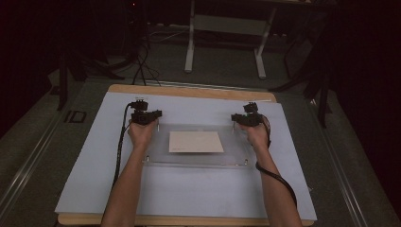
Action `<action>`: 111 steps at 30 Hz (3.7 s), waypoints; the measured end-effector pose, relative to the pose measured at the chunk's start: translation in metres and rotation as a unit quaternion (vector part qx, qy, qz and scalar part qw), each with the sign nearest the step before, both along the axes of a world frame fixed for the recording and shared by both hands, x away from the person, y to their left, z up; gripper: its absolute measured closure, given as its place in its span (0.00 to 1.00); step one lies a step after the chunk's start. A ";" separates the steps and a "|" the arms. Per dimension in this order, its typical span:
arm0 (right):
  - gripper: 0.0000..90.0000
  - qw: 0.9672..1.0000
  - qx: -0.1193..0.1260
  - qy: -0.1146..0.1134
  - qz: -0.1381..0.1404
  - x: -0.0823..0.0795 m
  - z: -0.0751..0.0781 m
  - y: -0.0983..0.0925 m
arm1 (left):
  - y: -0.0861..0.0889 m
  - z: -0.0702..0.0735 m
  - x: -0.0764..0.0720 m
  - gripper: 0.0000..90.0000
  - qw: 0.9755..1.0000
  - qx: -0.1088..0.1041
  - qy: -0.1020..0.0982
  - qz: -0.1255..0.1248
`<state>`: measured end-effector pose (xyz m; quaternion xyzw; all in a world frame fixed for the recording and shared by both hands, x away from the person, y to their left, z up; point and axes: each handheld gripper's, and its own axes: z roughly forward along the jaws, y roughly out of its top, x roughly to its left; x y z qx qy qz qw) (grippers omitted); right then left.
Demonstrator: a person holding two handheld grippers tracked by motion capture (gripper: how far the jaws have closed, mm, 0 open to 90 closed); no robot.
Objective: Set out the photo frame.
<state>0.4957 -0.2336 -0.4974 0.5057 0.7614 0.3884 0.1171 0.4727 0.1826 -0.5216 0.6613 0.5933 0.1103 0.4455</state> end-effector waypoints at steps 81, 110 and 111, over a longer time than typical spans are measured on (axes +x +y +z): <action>0.87 0.963 0.001 -0.110 0.247 -0.196 0.042 0.061 | 0.002 -0.007 0.002 0.90 0.999 -0.039 0.007 0.003; 1.00 0.957 -0.019 -0.120 0.263 -0.226 0.020 0.069 | 0.003 -0.008 0.002 0.89 0.999 -0.043 0.008 0.001; 1.00 0.957 -0.023 -0.121 0.261 -0.227 0.020 0.070 | 0.003 -0.008 0.002 0.89 0.999 -0.043 0.008 0.001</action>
